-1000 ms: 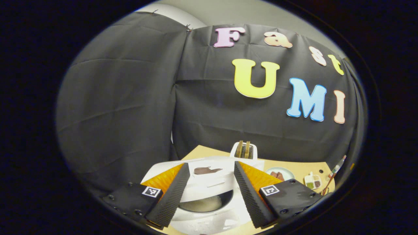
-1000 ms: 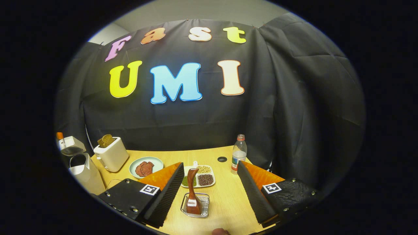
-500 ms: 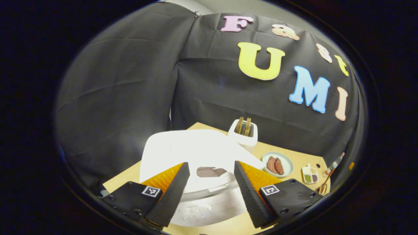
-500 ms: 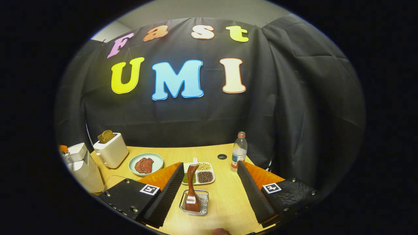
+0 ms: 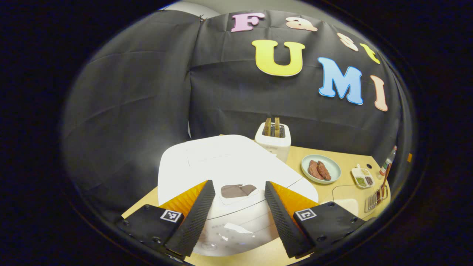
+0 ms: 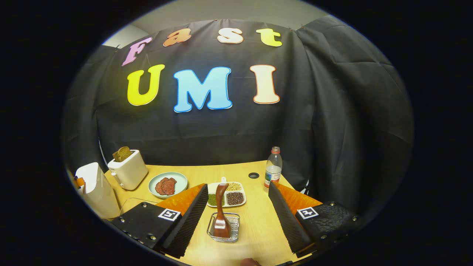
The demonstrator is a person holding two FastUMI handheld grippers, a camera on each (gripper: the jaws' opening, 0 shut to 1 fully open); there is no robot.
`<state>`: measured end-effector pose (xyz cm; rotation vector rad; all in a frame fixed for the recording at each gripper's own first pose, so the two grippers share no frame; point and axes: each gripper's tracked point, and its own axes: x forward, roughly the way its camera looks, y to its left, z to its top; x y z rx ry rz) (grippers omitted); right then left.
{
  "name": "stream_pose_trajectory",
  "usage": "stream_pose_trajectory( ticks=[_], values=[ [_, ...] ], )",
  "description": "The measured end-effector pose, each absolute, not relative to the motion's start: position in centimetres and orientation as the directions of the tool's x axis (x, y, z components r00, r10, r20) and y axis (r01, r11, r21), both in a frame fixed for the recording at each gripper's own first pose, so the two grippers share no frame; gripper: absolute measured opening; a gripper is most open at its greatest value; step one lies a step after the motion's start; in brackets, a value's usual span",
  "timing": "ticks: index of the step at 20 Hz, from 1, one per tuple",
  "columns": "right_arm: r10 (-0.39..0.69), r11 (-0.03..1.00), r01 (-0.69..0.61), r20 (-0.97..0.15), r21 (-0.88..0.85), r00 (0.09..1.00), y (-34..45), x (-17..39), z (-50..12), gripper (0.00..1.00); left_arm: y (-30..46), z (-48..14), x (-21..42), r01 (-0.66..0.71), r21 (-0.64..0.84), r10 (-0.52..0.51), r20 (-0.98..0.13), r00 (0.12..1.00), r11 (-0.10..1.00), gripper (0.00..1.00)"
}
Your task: Close the left gripper, press the button to open the rice cooker; take a wooden spoon from the chopstick holder with the right hand, scoop a spoonful of rice and pour it into the rice cooker, then put the wooden spoon back into the chopstick holder.
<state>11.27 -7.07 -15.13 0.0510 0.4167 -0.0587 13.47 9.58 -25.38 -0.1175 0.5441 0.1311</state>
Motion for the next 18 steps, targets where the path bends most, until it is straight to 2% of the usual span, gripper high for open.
stream_pose_trajectory(
  ticks=[3, 7, 11, 17, 18],
  values=[
    [0.013, 0.999, 0.003, -0.372, 0.043, 0.928, -4.4, 10.6, -13.7, 0.99, 9.5, -23.5, 12.8, -0.179, -0.098, 0.113, -0.469, 0.876, 0.979, 0.98],
    [0.080, 0.996, -0.064, -0.311, 0.062, 0.947, -0.8, 9.6, -11.2, 0.99, 7.1, -15.8, 11.1, -0.103, -0.014, 0.095, -0.279, 0.956, 0.995, 0.95],
    [0.118, 0.991, -0.100, -0.235, 0.089, 0.965, 1.5, 8.8, -8.8, 0.99, 4.3, -8.6, 9.6, -0.051, 0.007, 0.051, -0.124, 0.991, 0.999, 0.93],
    [0.148, 0.988, -0.140, -0.122, 0.067, 0.981, 3.8, 7.0, -5.8, 0.99, 0.5, -5.6, 7.3, -0.009, -0.091, 0.003, -0.065, 0.998, 0.996, 0.97],
    [0.158, 0.987, -0.152, -0.107, 0.057, 0.982, 4.2, 6.7, -5.5, 0.99, 0.4, -5.4, 7.1, -0.006, -0.090, 0.001, -0.056, 0.998, 0.996, 0.95]
  ],
)
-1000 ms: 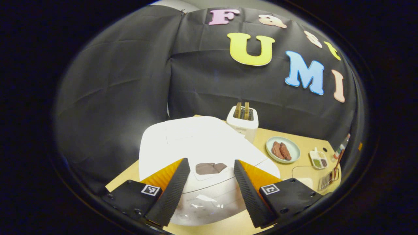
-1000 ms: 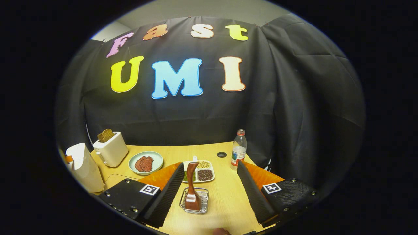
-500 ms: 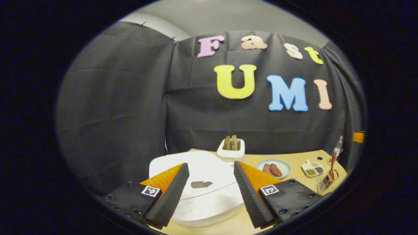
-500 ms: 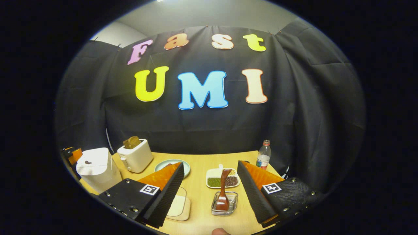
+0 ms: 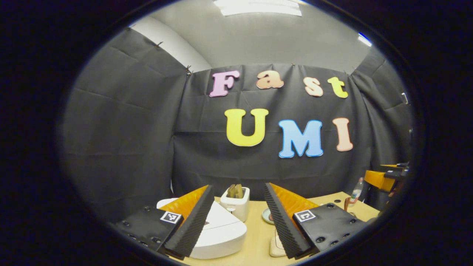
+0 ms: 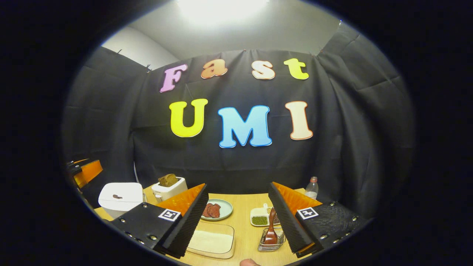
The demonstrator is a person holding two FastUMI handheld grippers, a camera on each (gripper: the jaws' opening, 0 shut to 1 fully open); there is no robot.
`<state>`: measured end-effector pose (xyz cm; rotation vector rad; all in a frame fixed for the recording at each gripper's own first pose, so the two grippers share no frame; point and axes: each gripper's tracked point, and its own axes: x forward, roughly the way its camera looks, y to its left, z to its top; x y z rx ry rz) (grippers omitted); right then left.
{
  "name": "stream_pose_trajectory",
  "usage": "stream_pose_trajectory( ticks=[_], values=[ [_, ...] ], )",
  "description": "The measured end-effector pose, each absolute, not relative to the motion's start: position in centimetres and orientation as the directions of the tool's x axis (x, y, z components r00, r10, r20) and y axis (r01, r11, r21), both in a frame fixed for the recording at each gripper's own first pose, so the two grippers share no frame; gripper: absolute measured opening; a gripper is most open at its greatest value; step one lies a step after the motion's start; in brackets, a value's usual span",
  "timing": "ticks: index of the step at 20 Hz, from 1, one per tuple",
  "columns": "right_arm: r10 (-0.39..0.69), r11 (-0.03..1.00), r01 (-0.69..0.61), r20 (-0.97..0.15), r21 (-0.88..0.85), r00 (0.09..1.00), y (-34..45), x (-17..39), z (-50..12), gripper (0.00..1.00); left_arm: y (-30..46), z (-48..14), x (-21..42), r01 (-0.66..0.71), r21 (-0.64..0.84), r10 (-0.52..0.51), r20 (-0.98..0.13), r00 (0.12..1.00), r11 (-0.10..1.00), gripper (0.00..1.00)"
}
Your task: Close the left gripper, press the button to open the rice cooker; take a wooden spoon from the chopstick holder with the right hand, scoop a spoonful of rice and pour it into the rice cooker, then put the wooden spoon back into the chopstick holder.
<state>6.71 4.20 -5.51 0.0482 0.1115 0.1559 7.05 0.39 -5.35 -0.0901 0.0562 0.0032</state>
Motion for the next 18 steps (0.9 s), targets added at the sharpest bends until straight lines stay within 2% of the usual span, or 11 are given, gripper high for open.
stream_pose_trajectory(
  ticks=[1, 3, 6, 9, 11, 12, 13, 14, 15, 18],
  values=[
    [0.169, 0.985, -0.166, -0.093, 0.044, 0.981, 4.7, 6.4, -5.1, 0.99, 0.3, -5.5, 7.0, -0.003, -0.084, -0.002, -0.057, 0.998, 0.996, 0.93],
    [0.184, 0.983, -0.182, -0.070, 0.024, 0.981, 5.4, 6.0, -4.6, 0.99, 0.3, -5.5, 6.9, 0.001, -0.083, -0.006, -0.061, 0.998, 0.997, 0.95],
    [0.200, 0.980, -0.199, -0.059, 0.023, 0.978, 6.3, 5.6, -4.2, 0.99, 1.1, -5.4, 6.5, -0.012, -0.093, 0.006, -0.064, 0.998, 0.996, 0.93],
    [0.201, 0.980, -0.200, -0.057, 0.026, 0.978, 6.3, 5.5, -4.0, 0.99, 1.7, -5.2, 6.2, -0.021, -0.093, 0.016, -0.062, 0.998, 0.995, 0.97],
    [0.203, 0.979, -0.202, -0.054, 0.033, 0.978, 6.6, 5.4, -3.7, 0.99, 2.0, -5.2, 6.0, -0.022, -0.087, 0.016, -0.068, 0.998, 0.996, 0.95],
    [0.202, 0.979, -0.200, -0.052, 0.034, 0.978, 6.6, 5.4, -3.5, 0.99, 2.1, -5.1, 6.0, -0.020, -0.087, 0.014, -0.067, 0.998, 0.996, 0.93],
    [0.202, 0.979, -0.200, -0.052, 0.033, 0.978, 6.8, 5.3, -3.5, 0.99, 2.0, -5.2, 6.0, -0.011, -0.086, 0.005, -0.068, 0.998, 0.996, 0.95],
    [0.200, 0.980, -0.198, -0.051, 0.035, 0.979, 6.9, 5.2, -3.4, 0.99, 2.1, -5.3, 6.0, -0.006, -0.083, 0.000, -0.069, 0.998, 0.997, 0.93],
    [0.197, 0.980, -0.195, -0.051, 0.036, 0.979, 7.0, 5.0, -3.3, 0.99, 2.2, -5.3, 5.9, 0.003, -0.082, -0.008, -0.068, 0.998, 0.997, 0.97],
    [0.180, 0.984, -0.178, -0.045, 0.028, 0.983, 7.4, 4.3, -3.1, 0.99, 2.6, -5.3, 5.8, 0.032, -0.083, -0.037, -0.060, 0.998, 0.996, 0.95]
  ],
)
